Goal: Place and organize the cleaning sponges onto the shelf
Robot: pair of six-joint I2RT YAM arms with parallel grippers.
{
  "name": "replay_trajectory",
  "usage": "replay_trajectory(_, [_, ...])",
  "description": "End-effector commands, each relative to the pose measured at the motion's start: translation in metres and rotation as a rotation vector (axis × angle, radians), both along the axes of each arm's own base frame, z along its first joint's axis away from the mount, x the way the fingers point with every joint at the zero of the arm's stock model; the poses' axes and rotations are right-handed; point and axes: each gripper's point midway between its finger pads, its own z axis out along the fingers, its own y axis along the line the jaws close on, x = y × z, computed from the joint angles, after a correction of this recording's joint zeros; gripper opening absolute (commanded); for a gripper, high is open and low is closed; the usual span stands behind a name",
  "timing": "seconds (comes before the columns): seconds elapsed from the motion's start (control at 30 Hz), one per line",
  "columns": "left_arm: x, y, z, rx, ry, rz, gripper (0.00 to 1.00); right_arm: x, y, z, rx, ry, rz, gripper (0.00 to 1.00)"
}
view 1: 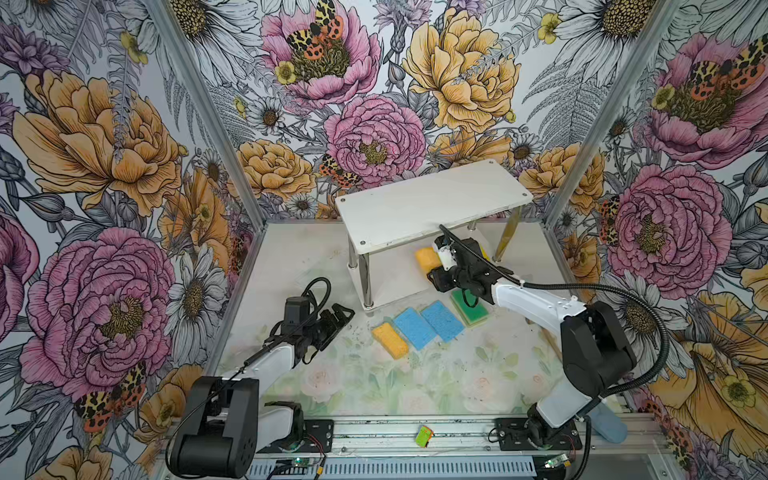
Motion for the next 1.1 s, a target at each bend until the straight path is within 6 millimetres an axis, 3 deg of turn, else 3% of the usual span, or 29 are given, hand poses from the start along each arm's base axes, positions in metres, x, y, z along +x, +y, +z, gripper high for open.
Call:
replay_trajectory(0.0, [0.007, -0.006, 0.009, -0.008, -0.04, -0.028, 0.99, 0.014, 0.012, 0.013, 0.021, -0.05, -0.01, 0.44])
replay_trajectory(1.07, [0.007, -0.004, 0.013, -0.003, -0.047, -0.03, 0.99, 0.028, 0.012, -0.012, -0.04, -0.016, -0.029, 0.45])
